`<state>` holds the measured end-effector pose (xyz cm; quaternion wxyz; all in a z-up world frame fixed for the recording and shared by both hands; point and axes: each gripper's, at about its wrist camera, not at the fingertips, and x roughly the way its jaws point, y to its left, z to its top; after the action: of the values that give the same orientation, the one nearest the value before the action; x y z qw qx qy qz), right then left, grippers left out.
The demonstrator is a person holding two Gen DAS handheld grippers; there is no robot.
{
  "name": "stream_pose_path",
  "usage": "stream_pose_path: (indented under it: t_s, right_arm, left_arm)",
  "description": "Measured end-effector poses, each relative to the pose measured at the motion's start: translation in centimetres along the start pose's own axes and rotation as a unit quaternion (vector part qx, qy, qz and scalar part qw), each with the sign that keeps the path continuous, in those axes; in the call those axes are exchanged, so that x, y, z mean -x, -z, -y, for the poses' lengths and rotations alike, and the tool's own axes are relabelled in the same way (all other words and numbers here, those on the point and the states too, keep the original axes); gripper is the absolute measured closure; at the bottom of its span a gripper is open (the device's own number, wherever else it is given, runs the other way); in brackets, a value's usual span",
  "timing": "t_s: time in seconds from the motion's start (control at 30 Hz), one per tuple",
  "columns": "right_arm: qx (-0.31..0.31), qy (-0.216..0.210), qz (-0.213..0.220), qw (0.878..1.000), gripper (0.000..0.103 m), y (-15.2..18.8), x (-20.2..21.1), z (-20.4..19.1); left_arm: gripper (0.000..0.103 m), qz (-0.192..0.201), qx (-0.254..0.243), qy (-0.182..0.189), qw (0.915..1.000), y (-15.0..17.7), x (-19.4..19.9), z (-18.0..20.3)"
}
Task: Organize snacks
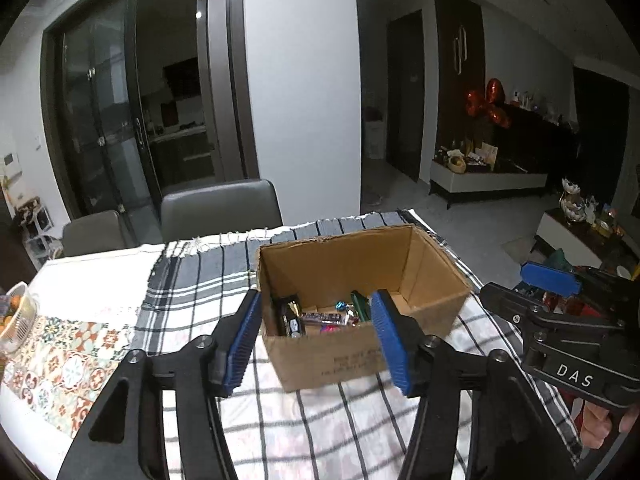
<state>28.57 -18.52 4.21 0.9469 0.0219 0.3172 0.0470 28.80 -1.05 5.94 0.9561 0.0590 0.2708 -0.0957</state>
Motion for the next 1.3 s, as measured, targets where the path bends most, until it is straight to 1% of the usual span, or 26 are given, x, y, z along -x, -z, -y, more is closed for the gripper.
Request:
stream_pose_path:
  t_s: [0.07,0.13,0.17,0.2,0.23,0.33,0.4,0.47,0.6,0.7,0.83,0.9,1.0,1.13,1.3]
  right_arm:
    - [0.006,0.001,0.007,1.000,0.043,0.9,1.8,-0.4]
    - [0.008,0.003,0.013,1.000,0.043,1.8,3.3,-0.8]
    - [0.006,0.003,0.017,1.000,0.042,2.3,4.1,-0.9]
    - [0.005,0.002,0.020,1.000,0.038,2.7,4.9,-1.0]
    - [0.003,0.003,0.023,1.000,0.036,3.1,5.4,-1.0]
    - [-0.001,0.008,0.032,0.999,0.034,4.4,7.5,-1.1]
    - [-0.003,0.014,0.034,0.999,0.033,5.2,8.7,-1.3]
    - [-0.007,0.017,0.038,0.999,0.027,6.0,9.9,-1.5]
    - [-0.008,0.012,0.042,0.999,0.026,7.6,12.0,-1.9]
    - [-0.008,0.012,0.046,0.999,0.026,8.3,13.3,-2.1]
    - [0.000,0.021,0.057,0.998,0.026,9.0,15.1,-2.3]
    - [0.003,0.025,0.063,0.998,0.026,9.2,15.7,-2.5]
    - [-0.001,0.021,0.066,0.998,0.022,9.7,16.6,-2.5]
    - [-0.010,0.025,0.069,0.997,0.022,10.4,17.4,-2.2]
    - [-0.013,0.025,0.067,0.997,0.022,11.2,18.2,-2.0]
  left_arm:
    - [0.044,0.009,-0.010,-0.005,0.9999,0.6,1.5,0.5]
    - [0.035,0.022,-0.010,-0.016,0.9996,1.6,3.7,0.8]
    - [0.034,0.026,-0.006,-0.020,0.9994,1.9,4.6,0.8]
    - [0.032,0.029,-0.004,-0.022,0.9993,2.2,5.2,0.7]
    - [0.028,0.033,0.000,-0.025,0.9991,2.8,6.3,0.8]
    - [0.017,0.040,0.000,-0.035,0.9986,3.9,8.3,1.0]
    - [0.015,0.044,-0.001,-0.042,0.9981,4.7,9.5,1.3]
    - [0.015,0.046,0.000,-0.043,0.9980,5.4,10.4,1.5]
    - [0.008,0.048,0.014,-0.034,0.9982,6.9,12.4,1.7]
    - [0.006,0.047,0.024,-0.028,0.9983,7.9,13.6,1.6]
    - [0.004,0.044,0.032,-0.034,0.9979,8.7,15.0,2.0]
    - [0.002,0.043,0.028,-0.033,0.9981,9.1,15.6,2.2]
    - [0.001,0.050,0.019,-0.042,0.9977,9.7,16.4,2.6]
    - [0.000,0.064,0.010,-0.057,0.9963,10.1,17.6,3.0]
    - [0.000,0.077,0.002,-0.066,0.9948,10.3,18.8,3.4]
